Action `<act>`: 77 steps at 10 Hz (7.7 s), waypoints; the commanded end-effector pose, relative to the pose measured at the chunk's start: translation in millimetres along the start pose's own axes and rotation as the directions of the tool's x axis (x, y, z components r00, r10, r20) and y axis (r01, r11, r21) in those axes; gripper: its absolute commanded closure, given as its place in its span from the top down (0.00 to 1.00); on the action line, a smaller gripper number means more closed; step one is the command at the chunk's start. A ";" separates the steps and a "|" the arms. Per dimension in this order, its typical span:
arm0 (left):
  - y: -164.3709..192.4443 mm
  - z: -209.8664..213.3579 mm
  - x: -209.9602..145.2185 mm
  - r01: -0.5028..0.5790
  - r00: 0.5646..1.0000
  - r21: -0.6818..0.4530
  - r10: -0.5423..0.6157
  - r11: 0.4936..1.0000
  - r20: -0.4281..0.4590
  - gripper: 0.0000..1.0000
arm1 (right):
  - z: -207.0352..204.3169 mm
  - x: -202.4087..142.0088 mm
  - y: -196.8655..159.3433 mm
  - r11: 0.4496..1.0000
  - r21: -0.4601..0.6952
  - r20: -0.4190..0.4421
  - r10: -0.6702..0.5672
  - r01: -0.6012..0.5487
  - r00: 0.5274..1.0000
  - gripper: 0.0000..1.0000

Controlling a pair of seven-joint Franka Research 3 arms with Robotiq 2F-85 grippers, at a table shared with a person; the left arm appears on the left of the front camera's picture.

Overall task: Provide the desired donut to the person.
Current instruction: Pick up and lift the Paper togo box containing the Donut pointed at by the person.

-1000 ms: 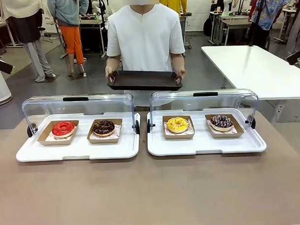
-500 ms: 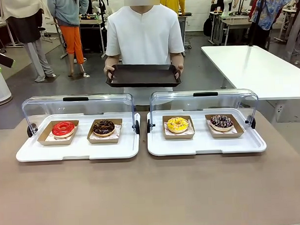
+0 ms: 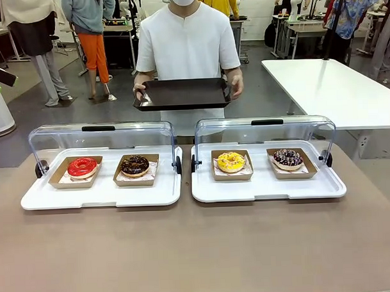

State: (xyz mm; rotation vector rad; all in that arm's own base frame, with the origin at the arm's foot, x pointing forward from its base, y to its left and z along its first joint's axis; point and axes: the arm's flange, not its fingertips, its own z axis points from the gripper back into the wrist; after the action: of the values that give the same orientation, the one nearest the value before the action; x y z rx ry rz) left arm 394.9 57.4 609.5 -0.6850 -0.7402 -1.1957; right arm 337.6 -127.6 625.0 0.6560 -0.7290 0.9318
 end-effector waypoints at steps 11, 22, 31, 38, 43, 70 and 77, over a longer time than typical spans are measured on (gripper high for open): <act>-0.4 -1.0 1.0 0.003 1.000 -0.006 -0.003 1.000 0.000 1.00 | 2.0 0.2 0.2 1.000 -0.004 0.002 0.000 0.000 1.000 1.00; -0.4 -1.0 1.0 0.003 1.000 -0.006 -0.003 1.000 0.000 1.00 | 2.0 0.2 0.2 1.000 -0.004 0.002 0.000 0.000 1.000 1.00; -0.4 -1.0 1.0 0.003 1.000 -0.006 -0.003 1.000 0.000 1.00 | 2.0 0.2 0.2 1.000 -0.004 0.002 0.000 0.000 1.000 1.00; -0.4 -1.0 1.0 0.003 1.000 -0.006 -0.003 1.000 0.000 1.00 | 2.0 0.2 0.2 1.000 -0.004 0.002 0.000 0.000 1.000 1.00; -0.4 -1.0 1.0 0.003 1.000 -0.006 -0.003 1.000 0.000 1.00 | -34.7 32.6 -0.7 0.993 -0.047 -0.368 0.083 -0.108 0.926 1.00; -0.4 -1.0 1.0 0.003 1.000 -0.006 -0.003 1.000 0.000 1.00 | -308.6 -50.3 -94.8 0.890 0.213 -0.724 0.420 -0.402 0.547 1.00; -0.4 -1.0 1.0 0.003 1.000 -0.006 -0.003 1.000 0.000 1.00 | -327.6 -62.8 -105.7 0.886 0.213 -0.696 0.433 -0.412 0.572 1.00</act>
State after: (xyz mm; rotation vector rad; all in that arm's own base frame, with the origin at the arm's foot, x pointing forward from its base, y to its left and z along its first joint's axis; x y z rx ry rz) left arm 395.2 55.5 609.1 -0.6866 -0.7366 -1.1990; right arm 481.1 46.6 374.8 0.0492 -0.0932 1.5209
